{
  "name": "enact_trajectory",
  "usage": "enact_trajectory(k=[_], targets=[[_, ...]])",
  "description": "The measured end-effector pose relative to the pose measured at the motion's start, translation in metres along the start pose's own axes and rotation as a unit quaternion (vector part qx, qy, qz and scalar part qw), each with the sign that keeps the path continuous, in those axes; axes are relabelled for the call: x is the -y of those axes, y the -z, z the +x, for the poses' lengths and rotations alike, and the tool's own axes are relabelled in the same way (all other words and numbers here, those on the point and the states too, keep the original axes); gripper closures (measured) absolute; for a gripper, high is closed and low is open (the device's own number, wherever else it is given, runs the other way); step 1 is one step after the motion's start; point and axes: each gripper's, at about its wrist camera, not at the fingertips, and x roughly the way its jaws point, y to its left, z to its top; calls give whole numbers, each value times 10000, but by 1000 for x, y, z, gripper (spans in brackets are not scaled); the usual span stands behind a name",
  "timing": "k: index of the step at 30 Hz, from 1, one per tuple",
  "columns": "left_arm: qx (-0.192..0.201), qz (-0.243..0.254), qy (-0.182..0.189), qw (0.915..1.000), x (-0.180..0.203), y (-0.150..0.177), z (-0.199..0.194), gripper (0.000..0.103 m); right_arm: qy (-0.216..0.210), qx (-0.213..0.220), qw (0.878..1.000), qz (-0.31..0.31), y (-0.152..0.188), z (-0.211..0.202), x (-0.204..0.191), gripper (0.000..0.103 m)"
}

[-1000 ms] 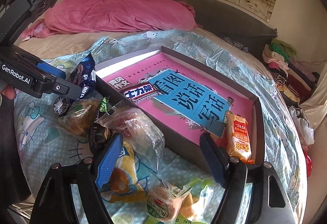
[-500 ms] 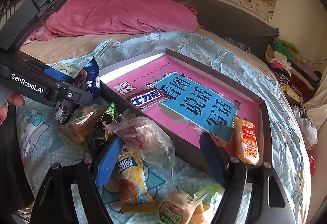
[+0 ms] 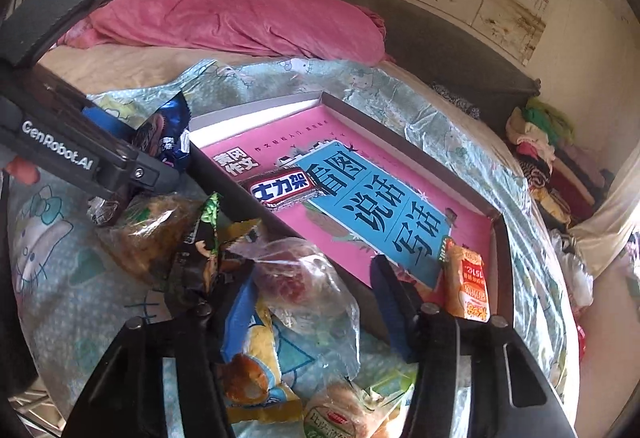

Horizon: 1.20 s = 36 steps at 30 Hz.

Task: Organize snacks
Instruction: 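Grasp the blue cookie pack with the left gripper while the right approaches the clear bag, then lift the blue cookie pack with the left gripper while the right grasps the clear bag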

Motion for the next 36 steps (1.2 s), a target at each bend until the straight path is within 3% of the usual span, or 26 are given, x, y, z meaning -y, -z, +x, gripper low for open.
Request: enact_trajectory(k=[3,11,18,21,26,36], targets=[[28,68,-79,9999,1,0,2,28,-118,65,9999,18,-2,-5,1,63],[30,62,-116,9999,-1,-2,10,29,-527,52,9964,658,0,-9,20,63],[76,-7,-44,10000,-5,-1,8,39,-849,65,9881,1284,5,-11,38,63],[88,-33,69,9999,-7,-1,6,49,-1062,90,9809,1625,9,-11,48,63],[145,-154,213,9995,-13,0,1,49,-1326,133,9674,2153,15,-12,64,64],[331,-200,271,9989,-14,4,-20,50,-1366,241,9582,2502,22,-21,83,64]])
